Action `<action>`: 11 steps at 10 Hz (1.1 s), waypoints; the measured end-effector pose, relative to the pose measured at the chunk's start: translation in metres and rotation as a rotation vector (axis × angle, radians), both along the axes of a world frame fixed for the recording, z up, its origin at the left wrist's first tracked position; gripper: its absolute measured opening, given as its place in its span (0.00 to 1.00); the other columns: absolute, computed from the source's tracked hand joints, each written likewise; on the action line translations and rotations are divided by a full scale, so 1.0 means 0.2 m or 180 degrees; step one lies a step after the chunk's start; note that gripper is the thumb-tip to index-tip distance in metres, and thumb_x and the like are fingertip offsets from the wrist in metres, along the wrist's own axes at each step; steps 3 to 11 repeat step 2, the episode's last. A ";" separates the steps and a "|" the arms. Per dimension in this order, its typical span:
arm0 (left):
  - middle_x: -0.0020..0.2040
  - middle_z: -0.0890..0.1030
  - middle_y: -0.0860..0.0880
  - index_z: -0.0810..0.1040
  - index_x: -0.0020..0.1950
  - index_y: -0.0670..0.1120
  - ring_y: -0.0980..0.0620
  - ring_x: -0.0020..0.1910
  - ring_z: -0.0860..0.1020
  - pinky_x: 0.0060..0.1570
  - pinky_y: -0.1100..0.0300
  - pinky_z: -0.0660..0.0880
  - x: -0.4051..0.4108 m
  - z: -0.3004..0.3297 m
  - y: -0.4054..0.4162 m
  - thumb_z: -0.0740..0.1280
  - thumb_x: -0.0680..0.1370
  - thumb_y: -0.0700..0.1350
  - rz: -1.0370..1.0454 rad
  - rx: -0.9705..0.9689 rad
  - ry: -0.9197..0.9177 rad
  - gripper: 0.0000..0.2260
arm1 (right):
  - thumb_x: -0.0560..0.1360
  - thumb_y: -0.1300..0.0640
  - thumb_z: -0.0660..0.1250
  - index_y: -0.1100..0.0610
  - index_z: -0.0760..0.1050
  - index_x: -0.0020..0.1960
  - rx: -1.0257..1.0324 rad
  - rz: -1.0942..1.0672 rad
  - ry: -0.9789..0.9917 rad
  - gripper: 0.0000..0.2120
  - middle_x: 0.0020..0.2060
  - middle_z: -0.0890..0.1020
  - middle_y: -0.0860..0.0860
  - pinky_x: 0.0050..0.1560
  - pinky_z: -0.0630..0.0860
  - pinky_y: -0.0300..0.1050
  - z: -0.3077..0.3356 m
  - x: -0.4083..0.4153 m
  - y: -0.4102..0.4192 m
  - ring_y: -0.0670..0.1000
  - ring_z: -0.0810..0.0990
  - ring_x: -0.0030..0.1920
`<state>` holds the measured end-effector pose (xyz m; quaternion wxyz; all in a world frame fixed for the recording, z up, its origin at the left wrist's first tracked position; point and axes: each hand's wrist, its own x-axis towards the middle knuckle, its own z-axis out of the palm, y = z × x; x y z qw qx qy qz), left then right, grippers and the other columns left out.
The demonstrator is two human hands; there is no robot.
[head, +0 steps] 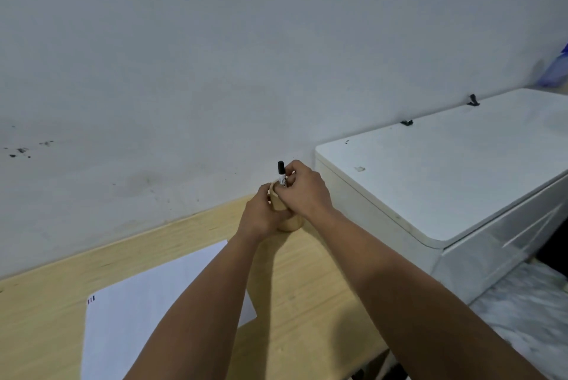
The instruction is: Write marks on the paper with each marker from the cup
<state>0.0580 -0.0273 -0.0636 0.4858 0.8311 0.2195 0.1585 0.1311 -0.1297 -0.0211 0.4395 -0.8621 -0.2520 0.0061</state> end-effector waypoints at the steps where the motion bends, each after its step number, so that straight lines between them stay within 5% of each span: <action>1: 0.56 0.81 0.53 0.71 0.72 0.50 0.50 0.55 0.80 0.54 0.53 0.78 -0.01 0.01 0.00 0.80 0.70 0.47 0.0032 0.0050 0.0022 0.32 | 0.74 0.50 0.72 0.46 0.77 0.60 -0.0014 0.0006 0.0079 0.15 0.49 0.88 0.43 0.50 0.80 0.47 0.00 -0.03 -0.01 0.51 0.85 0.54; 11: 0.59 0.81 0.52 0.68 0.74 0.50 0.50 0.56 0.79 0.55 0.54 0.76 -0.01 0.02 -0.03 0.79 0.71 0.48 0.0023 -0.0024 0.0034 0.35 | 0.73 0.52 0.73 0.45 0.78 0.63 0.0134 -0.0117 0.0056 0.18 0.51 0.88 0.42 0.51 0.79 0.46 0.06 -0.04 -0.02 0.49 0.85 0.56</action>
